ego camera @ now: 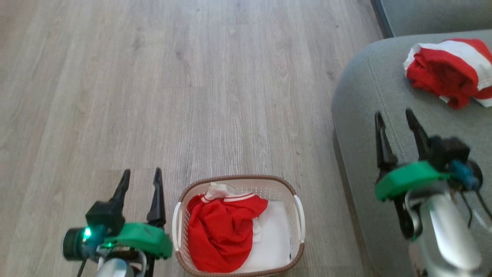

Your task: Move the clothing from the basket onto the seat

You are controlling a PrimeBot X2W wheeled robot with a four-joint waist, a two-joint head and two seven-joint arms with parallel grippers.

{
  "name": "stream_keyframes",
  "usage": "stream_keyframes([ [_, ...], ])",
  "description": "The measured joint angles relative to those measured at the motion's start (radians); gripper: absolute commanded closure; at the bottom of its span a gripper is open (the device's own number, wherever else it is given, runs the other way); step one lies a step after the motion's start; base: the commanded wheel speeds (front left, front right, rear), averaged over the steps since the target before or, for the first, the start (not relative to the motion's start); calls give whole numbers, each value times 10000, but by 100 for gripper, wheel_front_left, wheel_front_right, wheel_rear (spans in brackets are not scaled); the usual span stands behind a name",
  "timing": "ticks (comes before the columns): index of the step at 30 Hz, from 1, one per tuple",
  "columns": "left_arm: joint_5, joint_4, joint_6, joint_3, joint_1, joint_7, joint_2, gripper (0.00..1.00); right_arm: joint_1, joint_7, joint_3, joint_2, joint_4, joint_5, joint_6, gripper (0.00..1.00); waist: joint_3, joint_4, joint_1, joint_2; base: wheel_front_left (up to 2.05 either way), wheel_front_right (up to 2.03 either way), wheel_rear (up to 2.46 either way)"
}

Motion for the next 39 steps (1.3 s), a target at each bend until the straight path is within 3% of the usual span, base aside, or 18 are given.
stream_keyframes([
  [15,961,-360,-648,1417,1592,0,-631,0,2613,0,314,192,-1469,554,0,0,-453,556,0,0,0,0,0],
  [39,1889,173,-1522,2351,1763,0,-1258,0,3368,0,330,242,-1593,731,0,0,-781,545,0,0,0,0,0],
])
